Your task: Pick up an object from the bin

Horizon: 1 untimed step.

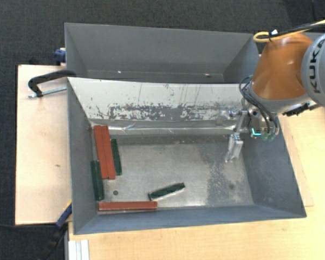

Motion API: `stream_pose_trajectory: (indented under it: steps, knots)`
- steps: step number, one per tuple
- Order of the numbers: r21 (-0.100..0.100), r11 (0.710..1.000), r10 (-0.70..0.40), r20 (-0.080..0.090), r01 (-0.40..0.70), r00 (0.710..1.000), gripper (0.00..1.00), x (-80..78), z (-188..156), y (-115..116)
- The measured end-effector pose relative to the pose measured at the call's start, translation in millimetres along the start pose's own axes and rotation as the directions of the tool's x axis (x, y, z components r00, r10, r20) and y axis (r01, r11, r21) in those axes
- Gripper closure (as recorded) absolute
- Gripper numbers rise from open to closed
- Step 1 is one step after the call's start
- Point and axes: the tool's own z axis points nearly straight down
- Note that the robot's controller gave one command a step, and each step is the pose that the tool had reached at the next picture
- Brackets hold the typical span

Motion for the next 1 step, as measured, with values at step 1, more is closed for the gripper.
stream_pose_trajectory:
  steps: [1]
  knots:
    - [0.005, 1.000, -0.029, 0.019, 0.029, 0.999, 0.00, 7.7, 25.6, 21.4]
